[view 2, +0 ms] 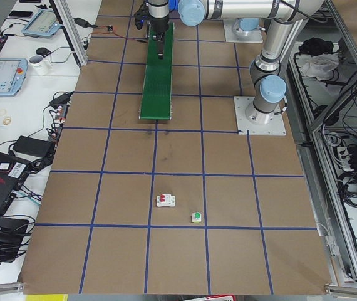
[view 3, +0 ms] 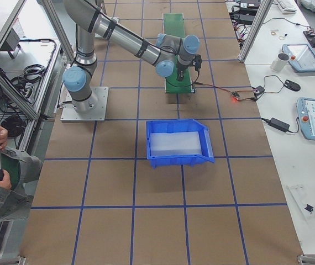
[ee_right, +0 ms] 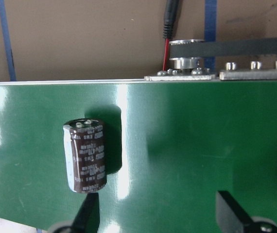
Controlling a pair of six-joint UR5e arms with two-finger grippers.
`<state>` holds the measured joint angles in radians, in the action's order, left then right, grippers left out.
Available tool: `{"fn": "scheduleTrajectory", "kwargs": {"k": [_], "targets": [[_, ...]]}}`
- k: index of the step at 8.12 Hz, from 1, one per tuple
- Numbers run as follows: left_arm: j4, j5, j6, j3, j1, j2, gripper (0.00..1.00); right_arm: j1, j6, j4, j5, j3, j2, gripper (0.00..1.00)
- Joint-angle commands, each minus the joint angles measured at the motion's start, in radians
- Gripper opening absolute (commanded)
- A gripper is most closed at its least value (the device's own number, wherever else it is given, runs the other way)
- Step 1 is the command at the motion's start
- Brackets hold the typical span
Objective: Move capacitor from left to right
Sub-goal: 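Grasp the capacitor arriving on the belt with the right gripper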
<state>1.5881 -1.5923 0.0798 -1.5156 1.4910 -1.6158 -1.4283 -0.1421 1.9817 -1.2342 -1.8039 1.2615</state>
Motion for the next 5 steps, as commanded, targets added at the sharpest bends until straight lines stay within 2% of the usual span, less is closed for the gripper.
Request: {"fn": "scheduleTrajectory", "kwargs": {"k": [1,4,5], "targets": [[0.0,0.0,0.0,0.0,0.0,0.001,1.0,0.003,-0.001,0.002,-0.005,0.005,-0.004,0.86],[0.0,0.0,0.0,0.0,0.0,0.001,1.0,0.005,-0.001,0.032,-0.004,0.005,-0.025,0.85],[0.0,0.0,0.0,0.0,0.0,0.002,1.0,0.005,0.001,0.032,-0.002,0.005,-0.03,0.8]]}}
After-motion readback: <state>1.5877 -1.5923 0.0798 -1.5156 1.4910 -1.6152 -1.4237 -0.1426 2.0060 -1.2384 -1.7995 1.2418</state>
